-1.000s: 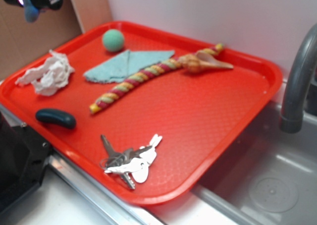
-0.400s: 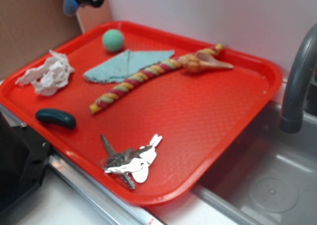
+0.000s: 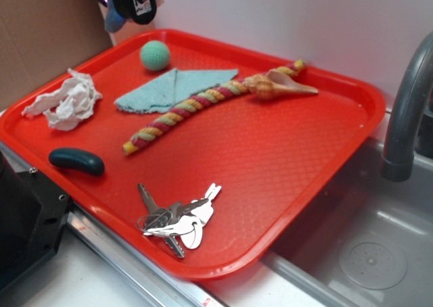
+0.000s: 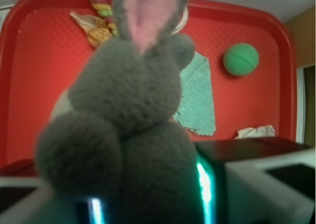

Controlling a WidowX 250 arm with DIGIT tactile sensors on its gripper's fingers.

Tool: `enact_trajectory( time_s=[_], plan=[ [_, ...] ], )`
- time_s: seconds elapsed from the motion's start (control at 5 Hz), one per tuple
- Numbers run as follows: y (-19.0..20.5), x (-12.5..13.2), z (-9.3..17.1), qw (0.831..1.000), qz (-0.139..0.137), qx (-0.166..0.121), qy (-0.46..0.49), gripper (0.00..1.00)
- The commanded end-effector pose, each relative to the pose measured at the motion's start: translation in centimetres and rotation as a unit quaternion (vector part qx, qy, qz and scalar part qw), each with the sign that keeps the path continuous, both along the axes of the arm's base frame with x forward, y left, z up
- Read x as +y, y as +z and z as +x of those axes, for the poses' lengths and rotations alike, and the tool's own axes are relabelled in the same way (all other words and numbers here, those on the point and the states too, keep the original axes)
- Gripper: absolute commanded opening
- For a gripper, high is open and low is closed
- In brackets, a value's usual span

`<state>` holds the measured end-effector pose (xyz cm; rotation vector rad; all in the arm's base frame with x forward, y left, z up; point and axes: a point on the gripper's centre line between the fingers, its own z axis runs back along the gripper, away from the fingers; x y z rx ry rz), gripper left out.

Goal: Grab the gray animal.

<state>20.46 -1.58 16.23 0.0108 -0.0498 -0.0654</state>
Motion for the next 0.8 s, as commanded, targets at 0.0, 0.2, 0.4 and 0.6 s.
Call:
enact_trajectory(
  time_s=[0.0, 0.2, 0.4, 0.6],
  plan=[
    [0.6, -1.1, -4.6, 0.999, -0.010, 0.014, 0.051, 0.00],
    [0.4, -0.6, -6.4, 0.998, -0.001, 0.017, 0.056, 0.00],
    [0.0, -0.8, -6.2, 0.998, 0.007, 0.021, 0.055, 0.00],
    [-0.4, -0.9, -6.0, 0.998, 0.006, 0.025, 0.054, 0.00]
  ],
)
